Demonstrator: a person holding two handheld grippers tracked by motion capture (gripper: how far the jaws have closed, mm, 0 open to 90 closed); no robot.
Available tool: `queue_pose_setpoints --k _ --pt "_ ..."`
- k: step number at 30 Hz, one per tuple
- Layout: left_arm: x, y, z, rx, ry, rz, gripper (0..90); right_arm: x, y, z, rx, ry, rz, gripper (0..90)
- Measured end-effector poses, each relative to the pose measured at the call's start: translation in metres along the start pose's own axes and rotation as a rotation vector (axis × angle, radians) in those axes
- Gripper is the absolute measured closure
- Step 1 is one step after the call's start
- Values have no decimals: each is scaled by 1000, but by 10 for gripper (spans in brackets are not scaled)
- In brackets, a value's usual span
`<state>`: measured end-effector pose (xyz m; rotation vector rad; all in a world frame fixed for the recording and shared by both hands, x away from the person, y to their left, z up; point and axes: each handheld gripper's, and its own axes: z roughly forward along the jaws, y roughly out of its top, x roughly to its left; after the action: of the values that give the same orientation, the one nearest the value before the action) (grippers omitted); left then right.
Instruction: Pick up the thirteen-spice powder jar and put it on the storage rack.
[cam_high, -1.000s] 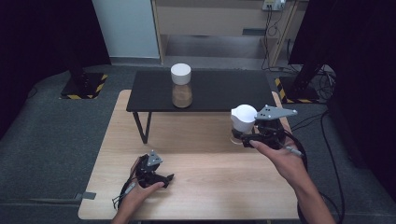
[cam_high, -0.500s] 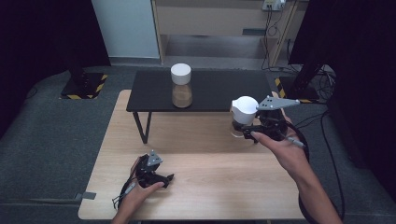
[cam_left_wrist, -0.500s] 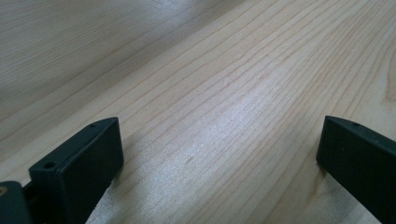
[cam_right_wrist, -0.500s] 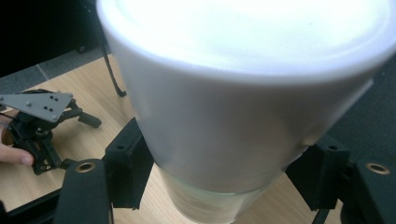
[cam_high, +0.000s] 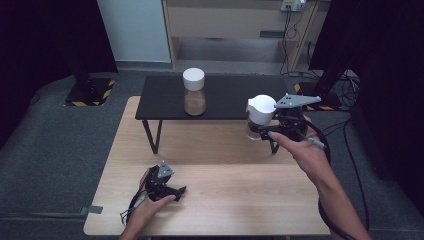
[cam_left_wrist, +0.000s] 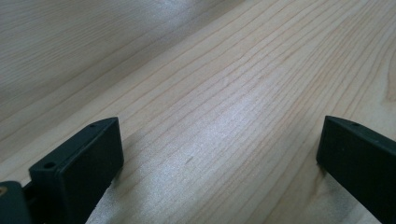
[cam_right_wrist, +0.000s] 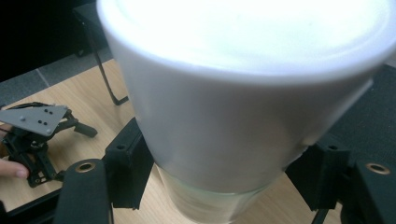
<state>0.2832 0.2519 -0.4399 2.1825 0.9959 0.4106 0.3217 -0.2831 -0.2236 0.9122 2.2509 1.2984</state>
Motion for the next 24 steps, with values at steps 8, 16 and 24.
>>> queue_pose_setpoints --k 8,16,24 --pt "0 0 0 0 0 0 0 -5 9 5 4 -7 -2 315" --pt "0 0 0 0 0 0 0 -12 18 10 3 -13 4 315" --pt "0 0 0 0 1 1 0 -21 23 17 -6 -16 19 315"
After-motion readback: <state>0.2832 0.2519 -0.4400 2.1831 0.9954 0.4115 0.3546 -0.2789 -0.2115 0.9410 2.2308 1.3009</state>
